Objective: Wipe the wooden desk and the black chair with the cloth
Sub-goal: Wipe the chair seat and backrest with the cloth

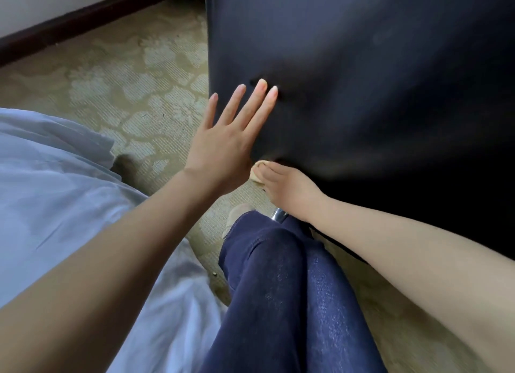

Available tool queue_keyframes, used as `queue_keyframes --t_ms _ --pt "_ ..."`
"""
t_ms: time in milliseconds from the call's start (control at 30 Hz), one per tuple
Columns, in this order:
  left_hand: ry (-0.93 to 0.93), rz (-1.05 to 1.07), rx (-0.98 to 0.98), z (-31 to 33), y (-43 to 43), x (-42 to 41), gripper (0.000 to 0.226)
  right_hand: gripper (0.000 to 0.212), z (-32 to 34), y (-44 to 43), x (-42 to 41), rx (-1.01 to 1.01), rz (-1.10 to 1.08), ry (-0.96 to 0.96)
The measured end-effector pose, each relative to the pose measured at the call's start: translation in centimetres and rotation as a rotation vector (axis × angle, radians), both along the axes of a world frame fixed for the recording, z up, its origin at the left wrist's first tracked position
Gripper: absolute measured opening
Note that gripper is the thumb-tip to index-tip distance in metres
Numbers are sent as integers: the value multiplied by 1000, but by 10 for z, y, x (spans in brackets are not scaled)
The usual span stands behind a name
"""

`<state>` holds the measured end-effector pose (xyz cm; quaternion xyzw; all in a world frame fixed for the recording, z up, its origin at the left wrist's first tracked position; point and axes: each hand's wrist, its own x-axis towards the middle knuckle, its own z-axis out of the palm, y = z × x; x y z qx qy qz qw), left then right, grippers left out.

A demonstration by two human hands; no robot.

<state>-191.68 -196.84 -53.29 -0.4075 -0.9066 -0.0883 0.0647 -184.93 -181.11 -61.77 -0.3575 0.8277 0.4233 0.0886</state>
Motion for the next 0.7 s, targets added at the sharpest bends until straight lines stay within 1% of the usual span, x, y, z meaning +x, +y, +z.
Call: queue_keyframes --t_ms 33,67,167,200,233,300,400,500,600,633,700 --pt "-1 9 -8 1 0 1 100 42 -1 4 12 -52 -23 10" --pt "0 15 -16 2 1 2 100 41 -6 11 26 -40 -87 -10" --pt "-2 39 -28 5 2 5 100 36 -7 35 66 -25 -33 -97" --pt "-5 52 -30 5 3 7 99 33 -3 43 78 -53 -7 -96" --pt "-11 66 -29 6 5 9 99 29 3 50 89 -131 39 -84" --pt "-41 99 -10 6 10 16 99 30 13 64 108 -241 1 -94" --pt "-92 130 33 5 19 33 97 32 33 81 129 -264 31 -25" --pt "-161 76 31 -2 22 53 97 26 58 89 144 -321 18 6" --pt "-190 -30 14 -11 23 70 101 17 85 88 150 -295 -4 67" --pt "-187 -65 15 -12 25 74 101 17 93 87 150 -301 -8 97" --pt "-168 -104 14 -14 27 76 101 30 108 84 147 -322 -25 174"
